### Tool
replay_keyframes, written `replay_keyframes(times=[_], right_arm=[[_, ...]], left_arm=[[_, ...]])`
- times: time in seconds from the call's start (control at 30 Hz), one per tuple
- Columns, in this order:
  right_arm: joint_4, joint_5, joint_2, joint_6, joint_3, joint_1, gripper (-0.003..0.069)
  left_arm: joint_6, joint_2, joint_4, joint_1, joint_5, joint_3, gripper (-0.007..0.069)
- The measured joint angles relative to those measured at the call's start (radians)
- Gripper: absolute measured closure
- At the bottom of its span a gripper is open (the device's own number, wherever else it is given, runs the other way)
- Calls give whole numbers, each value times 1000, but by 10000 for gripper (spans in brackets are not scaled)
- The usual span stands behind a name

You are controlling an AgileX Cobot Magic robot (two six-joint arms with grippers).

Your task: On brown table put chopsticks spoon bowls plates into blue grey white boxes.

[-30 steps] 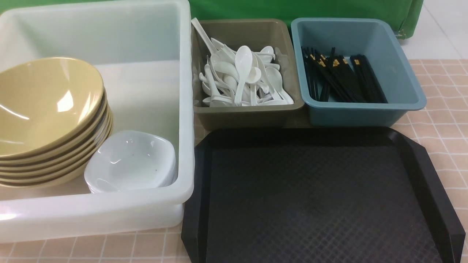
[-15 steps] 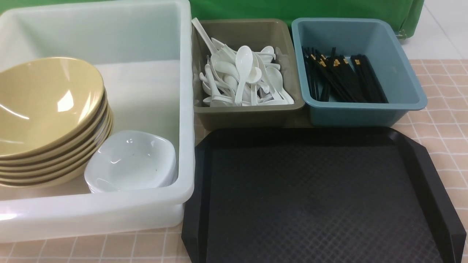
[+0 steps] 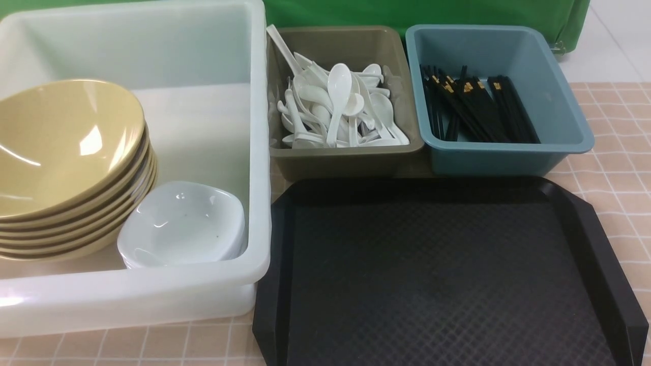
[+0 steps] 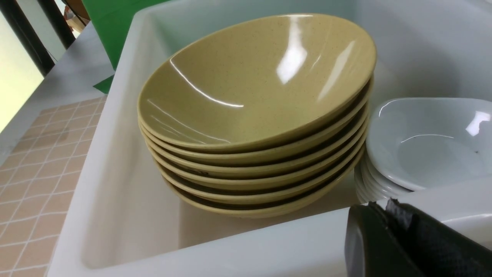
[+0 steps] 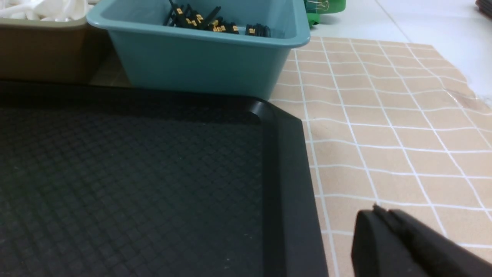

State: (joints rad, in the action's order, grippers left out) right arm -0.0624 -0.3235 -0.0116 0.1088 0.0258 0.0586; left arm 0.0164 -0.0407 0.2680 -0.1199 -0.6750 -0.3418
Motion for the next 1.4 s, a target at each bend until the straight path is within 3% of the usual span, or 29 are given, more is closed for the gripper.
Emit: replay_keyframes(times=[0.37,0.53,0.67,0.83,1.4], right_arm=[[0,0,0,0,0,0,603],[0,0,0,0,0,1,597],[0,0,0,0,0,1,593],[0,0,0,1,0,1,587],[0,0,0,1,0,1,568]], left_arm=[[-33,56,10,89,10,116,620],[-92,56,-194,113,261,233,620],[-67,56,-244,113,371,338,620],[2,56,-268,113,339,365,620],[-2,56,-281,113,331,363,620]])
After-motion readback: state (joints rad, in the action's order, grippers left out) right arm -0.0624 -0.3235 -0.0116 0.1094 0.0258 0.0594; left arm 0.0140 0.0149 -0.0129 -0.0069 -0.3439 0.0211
